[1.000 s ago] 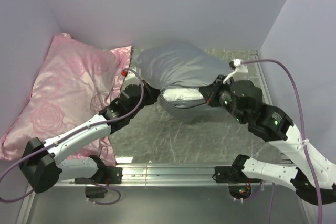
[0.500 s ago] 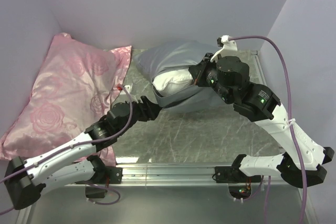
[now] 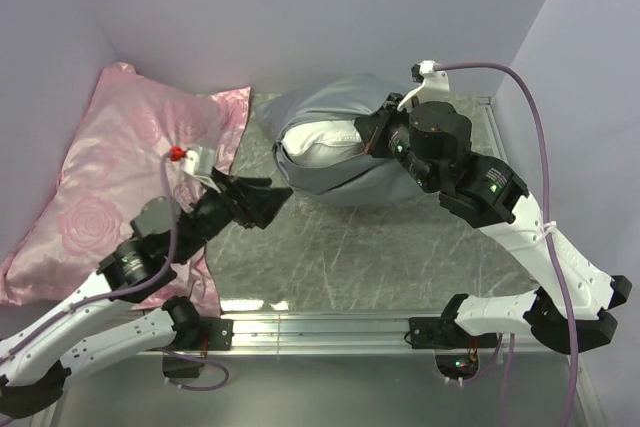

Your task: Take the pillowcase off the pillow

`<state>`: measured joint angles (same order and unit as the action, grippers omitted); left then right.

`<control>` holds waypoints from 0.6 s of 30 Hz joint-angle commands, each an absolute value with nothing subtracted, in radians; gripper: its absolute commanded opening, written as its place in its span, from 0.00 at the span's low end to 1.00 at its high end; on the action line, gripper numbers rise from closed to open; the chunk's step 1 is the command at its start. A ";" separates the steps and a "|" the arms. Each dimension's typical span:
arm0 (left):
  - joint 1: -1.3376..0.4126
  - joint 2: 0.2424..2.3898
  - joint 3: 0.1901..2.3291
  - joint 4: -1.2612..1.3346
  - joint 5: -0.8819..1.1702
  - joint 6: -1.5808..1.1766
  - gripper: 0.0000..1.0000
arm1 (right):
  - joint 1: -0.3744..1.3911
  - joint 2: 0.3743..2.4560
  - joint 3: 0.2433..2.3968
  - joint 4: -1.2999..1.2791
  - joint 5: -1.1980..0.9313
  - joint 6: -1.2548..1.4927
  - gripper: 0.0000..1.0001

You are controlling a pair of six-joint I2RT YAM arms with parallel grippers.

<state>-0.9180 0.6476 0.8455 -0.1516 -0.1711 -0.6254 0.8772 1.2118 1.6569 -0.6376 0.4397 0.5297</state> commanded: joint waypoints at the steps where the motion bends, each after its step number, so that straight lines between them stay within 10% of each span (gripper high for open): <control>1: -0.922 0.656 0.991 -0.129 -0.187 -0.537 0.75 | 0.874 1.187 1.681 -0.486 0.460 0.528 0.00; 18: -0.986 1.115 1.525 -0.354 -0.166 -0.051 0.62 | 0.877 1.181 1.652 -0.532 0.397 0.508 0.00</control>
